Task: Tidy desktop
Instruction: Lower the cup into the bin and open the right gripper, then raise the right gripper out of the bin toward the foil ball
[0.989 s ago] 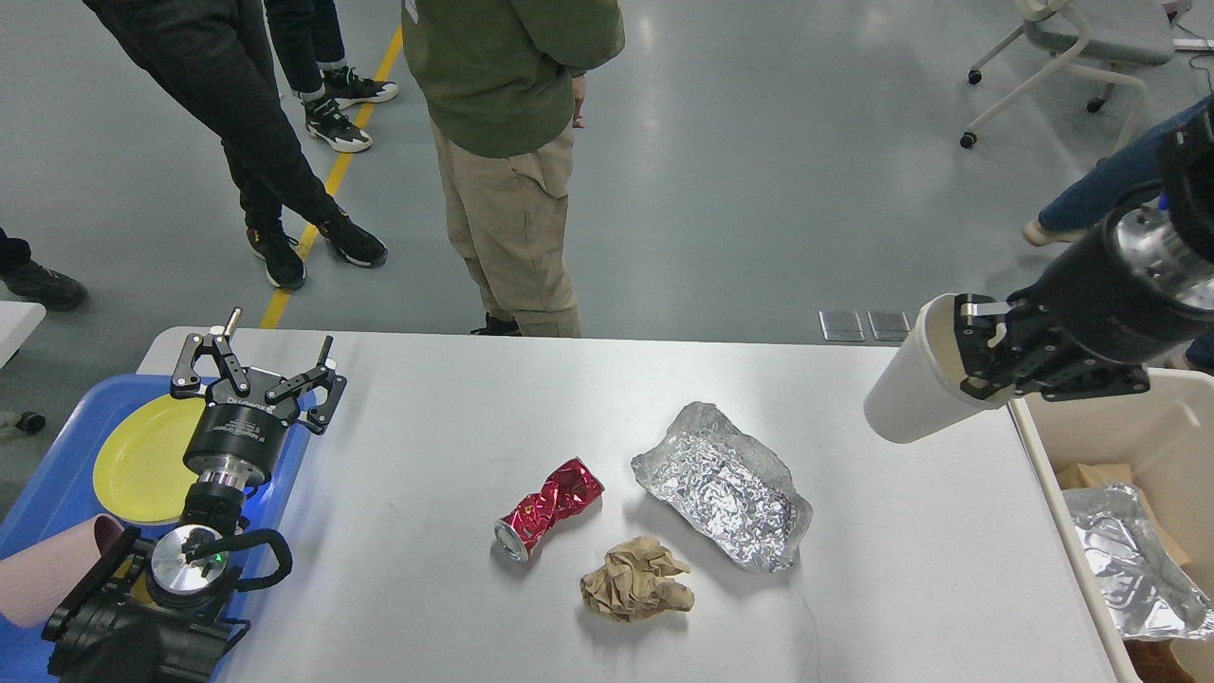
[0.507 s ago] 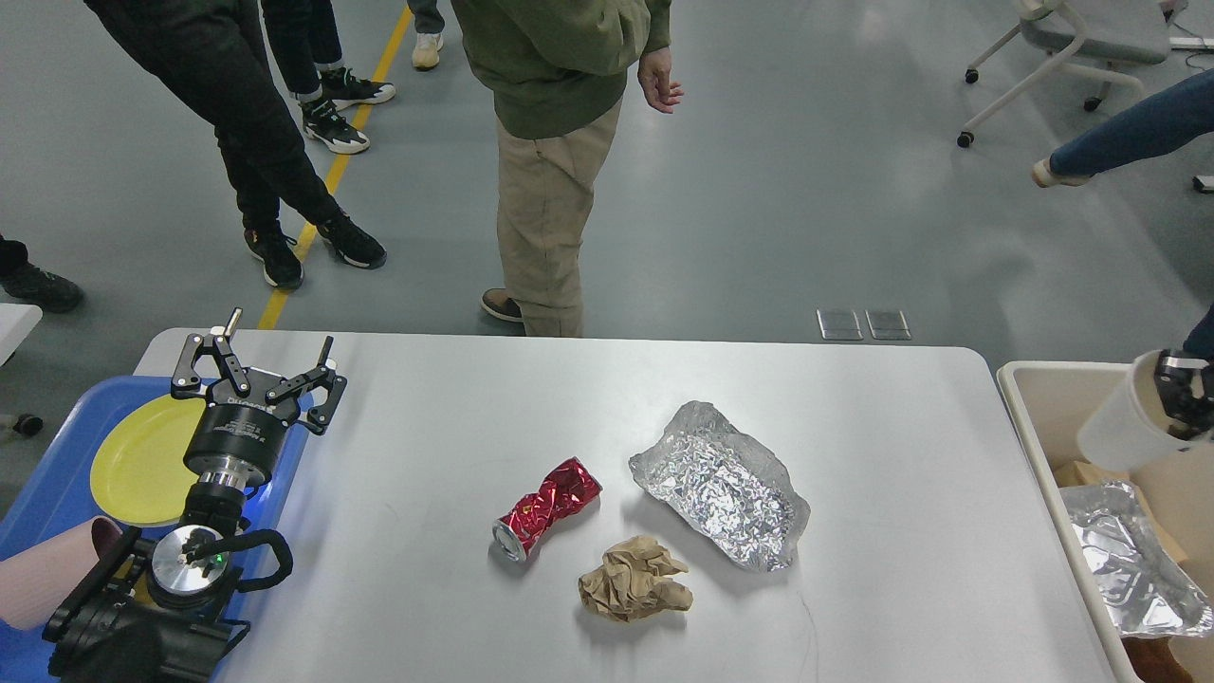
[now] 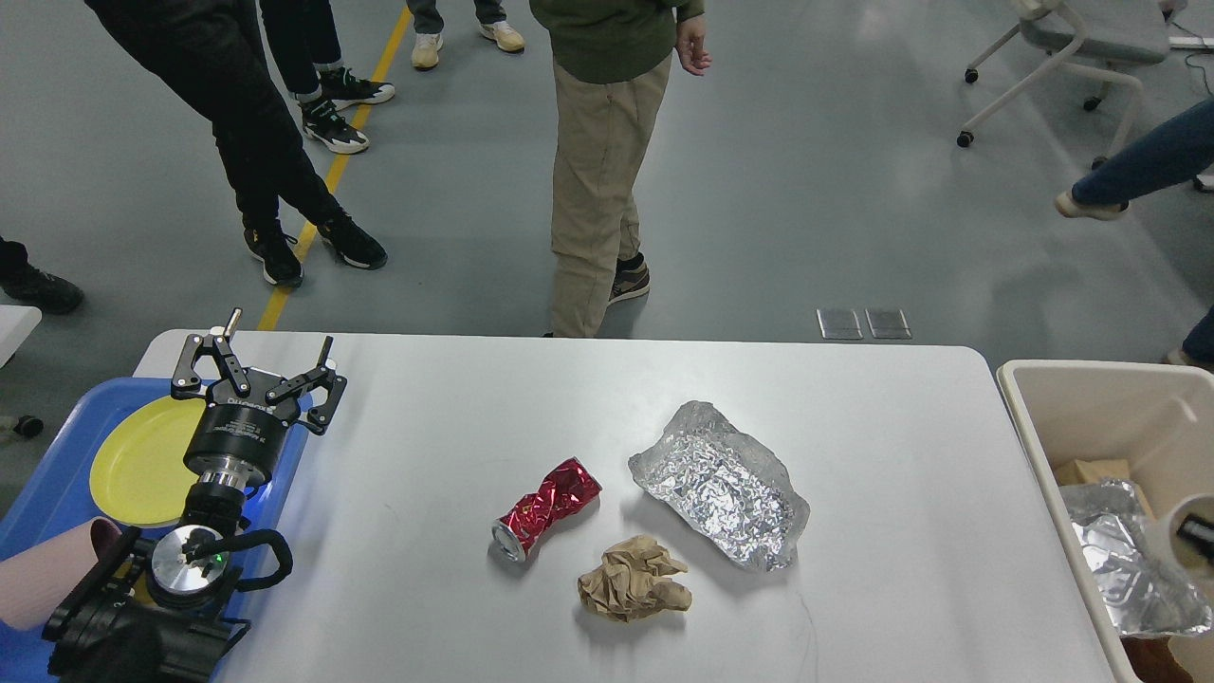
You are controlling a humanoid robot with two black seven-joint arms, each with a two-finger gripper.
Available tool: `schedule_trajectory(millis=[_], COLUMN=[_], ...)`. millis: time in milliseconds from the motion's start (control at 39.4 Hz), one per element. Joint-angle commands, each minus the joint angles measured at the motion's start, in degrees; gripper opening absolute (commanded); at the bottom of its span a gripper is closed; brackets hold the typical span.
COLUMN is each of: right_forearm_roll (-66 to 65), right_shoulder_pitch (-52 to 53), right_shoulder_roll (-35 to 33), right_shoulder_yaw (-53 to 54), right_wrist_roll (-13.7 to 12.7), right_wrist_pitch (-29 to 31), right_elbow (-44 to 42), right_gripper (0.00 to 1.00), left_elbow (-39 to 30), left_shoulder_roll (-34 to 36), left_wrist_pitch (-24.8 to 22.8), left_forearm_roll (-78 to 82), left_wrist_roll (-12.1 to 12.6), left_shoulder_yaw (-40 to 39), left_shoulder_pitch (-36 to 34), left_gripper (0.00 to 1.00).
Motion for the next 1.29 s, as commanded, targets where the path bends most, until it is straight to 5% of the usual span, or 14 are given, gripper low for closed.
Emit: schedule_trajectory(millis=[0,228,660,761,786,964,1268], right_forearm_roll=[0.77,0.86,0.86,0.86,0.86,0.86,0.77], right_shoulder_pitch=[-12.02,-21.71,-21.80,-21.18,-20.83,-20.30,-18.37], right_shoulder_roll=[5.88,14.59,14.42,13.81,13.63,13.45,12.67], right_shoulder_yaw=[5.28,9.76,10.20,10.20,10.20,9.85,10.12], right_wrist_roll=[-3.12,-9.46,-10.34,-10.34,-10.34,-10.25,-10.25], right_wrist_pitch=[-3.30,-4.18,-4.45,-4.45,-4.45,-5.50,-6.56], right_elbow=[-12.26,-22.48,-22.39,-21.95,-21.95,-22.22,-20.64], right_gripper=[0.00,0.00,0.02,0.29,0.45,1.00,1.00], left_elbow=[0.00,0.00,0.00,0.00,0.00,0.00,0.00], left_shoulder_roll=[-0.07,0.02,0.02,0.02,0.02,0.02,0.02], left_wrist_pitch=[-0.01,-0.01,-0.01,-0.01,-0.01,-0.01,-0.01], left_forearm_roll=[0.00,0.00,0.00,0.00,0.00,0.00,0.00], left_wrist_roll=[-0.04,0.05,0.05,-0.04,-0.04,-0.04,-0.04], left_shoulder_yaw=[0.00,0.00,0.00,0.00,0.00,0.00,0.00], left_shoulder_pitch=[0.00,0.00,0.00,0.00,0.00,0.00,0.00], left_gripper=[0.96,0.96,0.96,0.96,0.96,0.96,0.96])
